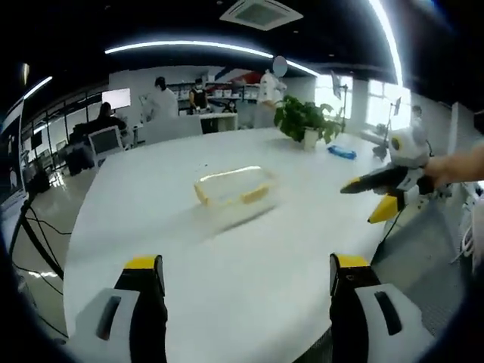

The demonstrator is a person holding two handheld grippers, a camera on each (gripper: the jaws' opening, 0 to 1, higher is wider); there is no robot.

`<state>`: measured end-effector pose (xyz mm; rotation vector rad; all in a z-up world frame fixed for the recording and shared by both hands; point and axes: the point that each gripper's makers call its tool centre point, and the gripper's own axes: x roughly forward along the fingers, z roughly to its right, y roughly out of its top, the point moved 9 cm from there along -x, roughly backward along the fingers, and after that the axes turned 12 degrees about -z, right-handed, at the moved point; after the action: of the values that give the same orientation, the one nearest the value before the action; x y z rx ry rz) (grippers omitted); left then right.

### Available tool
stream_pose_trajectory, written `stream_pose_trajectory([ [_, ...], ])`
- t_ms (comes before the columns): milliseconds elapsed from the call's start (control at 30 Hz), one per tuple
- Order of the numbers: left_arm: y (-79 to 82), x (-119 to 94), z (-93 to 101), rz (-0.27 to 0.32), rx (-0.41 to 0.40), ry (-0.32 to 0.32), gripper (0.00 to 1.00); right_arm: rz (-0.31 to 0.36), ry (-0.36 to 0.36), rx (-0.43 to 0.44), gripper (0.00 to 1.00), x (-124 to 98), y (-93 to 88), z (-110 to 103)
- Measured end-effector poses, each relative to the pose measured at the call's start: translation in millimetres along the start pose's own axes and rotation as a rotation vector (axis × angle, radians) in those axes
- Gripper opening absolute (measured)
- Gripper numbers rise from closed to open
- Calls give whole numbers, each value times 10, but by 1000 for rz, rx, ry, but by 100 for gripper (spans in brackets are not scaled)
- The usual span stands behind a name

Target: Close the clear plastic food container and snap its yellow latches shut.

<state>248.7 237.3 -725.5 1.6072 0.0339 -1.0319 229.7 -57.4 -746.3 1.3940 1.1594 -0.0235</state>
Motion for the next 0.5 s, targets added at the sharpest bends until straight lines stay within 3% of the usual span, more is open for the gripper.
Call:
stream_pose_trajectory([
  [233,-34,2,-44,-4,-22,25,88,5,8,-61,79,15,3,-88],
  [400,-26,32,-41,0,-38,17,87,36,7,-38,79,19,26,-80],
  [500,-20,59,-47,2,-73,1,84,13,11,-43,77,58,-2,-62],
])
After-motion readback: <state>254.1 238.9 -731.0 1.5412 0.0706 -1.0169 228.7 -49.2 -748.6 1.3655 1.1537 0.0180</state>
